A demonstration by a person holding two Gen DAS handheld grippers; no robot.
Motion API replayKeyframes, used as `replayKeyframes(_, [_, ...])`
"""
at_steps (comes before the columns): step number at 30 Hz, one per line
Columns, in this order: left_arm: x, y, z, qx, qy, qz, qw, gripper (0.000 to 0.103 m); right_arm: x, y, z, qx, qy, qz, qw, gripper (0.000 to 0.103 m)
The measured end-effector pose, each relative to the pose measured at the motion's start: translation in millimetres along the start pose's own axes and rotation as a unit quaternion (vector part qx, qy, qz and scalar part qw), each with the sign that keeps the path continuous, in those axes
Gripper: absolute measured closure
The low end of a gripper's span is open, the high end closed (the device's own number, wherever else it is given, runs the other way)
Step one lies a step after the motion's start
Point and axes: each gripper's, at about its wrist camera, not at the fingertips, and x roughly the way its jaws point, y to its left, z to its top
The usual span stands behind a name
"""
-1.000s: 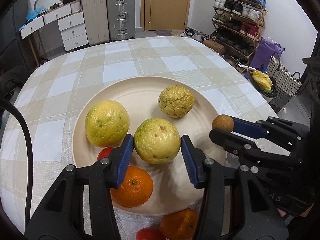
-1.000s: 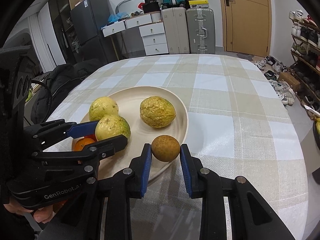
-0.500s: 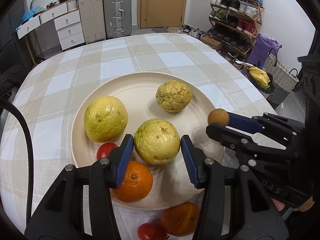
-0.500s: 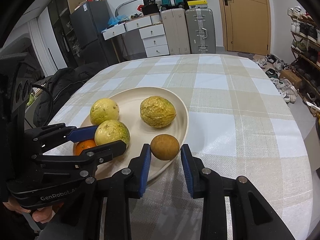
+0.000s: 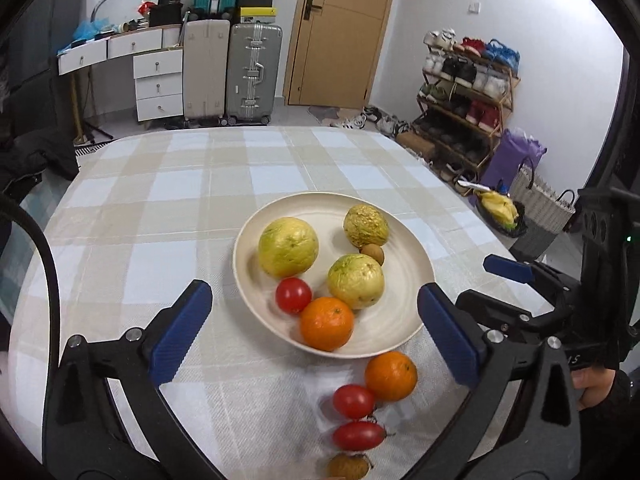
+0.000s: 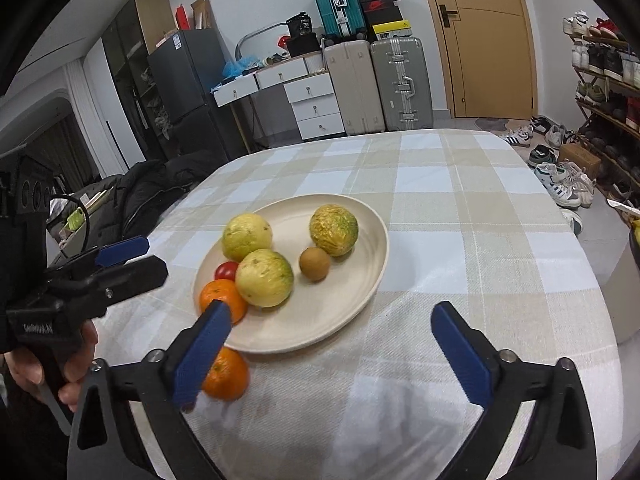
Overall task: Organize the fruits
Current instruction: 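Withdraw both open tools from the plate toward the loose orange and tomatoes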
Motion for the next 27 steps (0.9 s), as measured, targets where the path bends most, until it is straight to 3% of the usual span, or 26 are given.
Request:
replayKeyframes(8, [-36, 16, -31, 0.001, -0.011, 0.010, 0.9999, 0.000, -5, 11, -7, -0.020, 0.009, -0.004, 1.000, 0.000])
replayKeyframes(14, [-38, 10, -43, 0.028, -0.001, 0.042, 0.9987, 0.000, -5, 13, -11, -0.015, 0.021, -0.003, 1.000, 0.000])
replayKeyframes(27, [-32, 13, -48, 0.025, 0.011, 0.048, 0.9985, 0.000, 17, 33, -22, -0.027, 0.061, 0.011, 0.998, 0.000])
